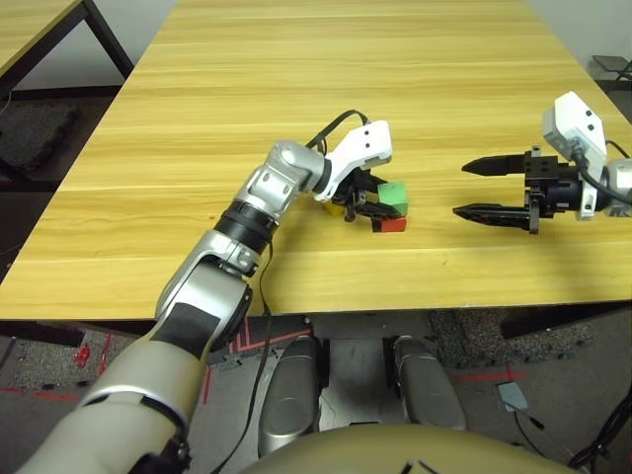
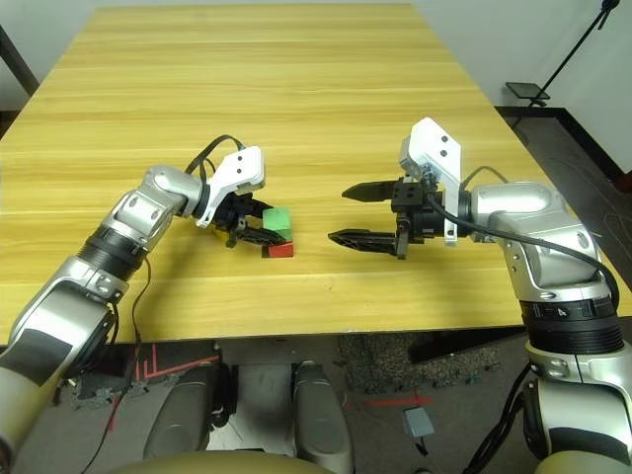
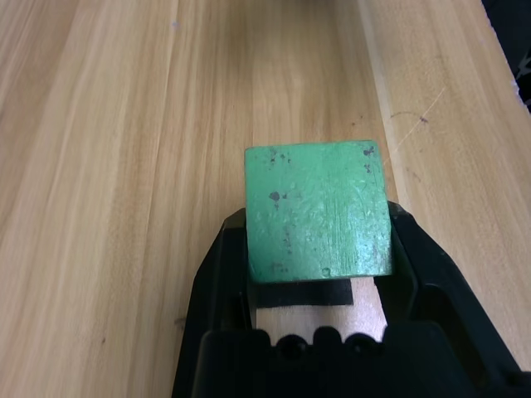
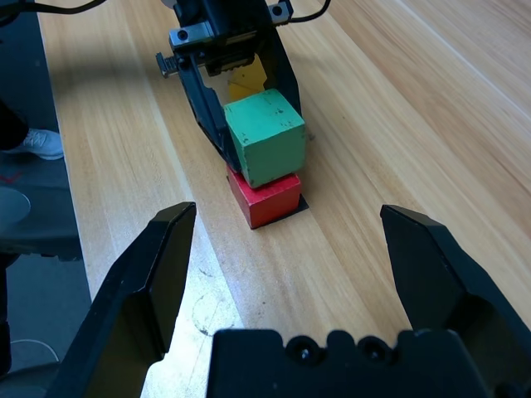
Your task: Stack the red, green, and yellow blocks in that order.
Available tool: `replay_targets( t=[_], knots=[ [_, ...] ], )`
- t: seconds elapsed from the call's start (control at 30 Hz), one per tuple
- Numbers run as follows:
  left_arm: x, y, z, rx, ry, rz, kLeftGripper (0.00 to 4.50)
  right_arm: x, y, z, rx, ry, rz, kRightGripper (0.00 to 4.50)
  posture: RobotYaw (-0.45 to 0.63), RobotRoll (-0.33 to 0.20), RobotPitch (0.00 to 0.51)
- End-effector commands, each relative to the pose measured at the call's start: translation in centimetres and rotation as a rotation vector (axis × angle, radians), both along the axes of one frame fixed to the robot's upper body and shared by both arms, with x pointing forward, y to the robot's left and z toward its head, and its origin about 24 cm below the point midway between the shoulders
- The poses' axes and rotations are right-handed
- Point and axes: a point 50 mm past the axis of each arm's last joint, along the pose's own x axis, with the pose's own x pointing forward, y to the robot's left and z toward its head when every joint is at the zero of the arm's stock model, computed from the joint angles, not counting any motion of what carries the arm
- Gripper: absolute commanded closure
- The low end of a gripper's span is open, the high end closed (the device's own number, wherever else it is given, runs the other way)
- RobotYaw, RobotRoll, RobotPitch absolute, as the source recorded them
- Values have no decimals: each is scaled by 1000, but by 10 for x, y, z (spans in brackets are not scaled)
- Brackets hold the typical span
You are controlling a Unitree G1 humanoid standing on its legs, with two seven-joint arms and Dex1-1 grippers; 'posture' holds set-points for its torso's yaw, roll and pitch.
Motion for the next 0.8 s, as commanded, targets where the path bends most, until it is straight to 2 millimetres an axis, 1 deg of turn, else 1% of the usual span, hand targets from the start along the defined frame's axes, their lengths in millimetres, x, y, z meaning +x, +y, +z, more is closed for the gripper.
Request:
replay_targets(
  t=[0.03,0.33,0.8],
  knots=[
    [-6,-5,-1,9,8,-31,2407,0,2,3,16,-10,6,0,78,-67,101],
    [-11,-12,3,-10,9,-46,2407,-1,3,2,16,-4,7,0,78,-67,101],
    [-7,-10,-3,12,4,-43,2407,-5,4,2,29,1,6,0,60,-66,96]
  ],
)
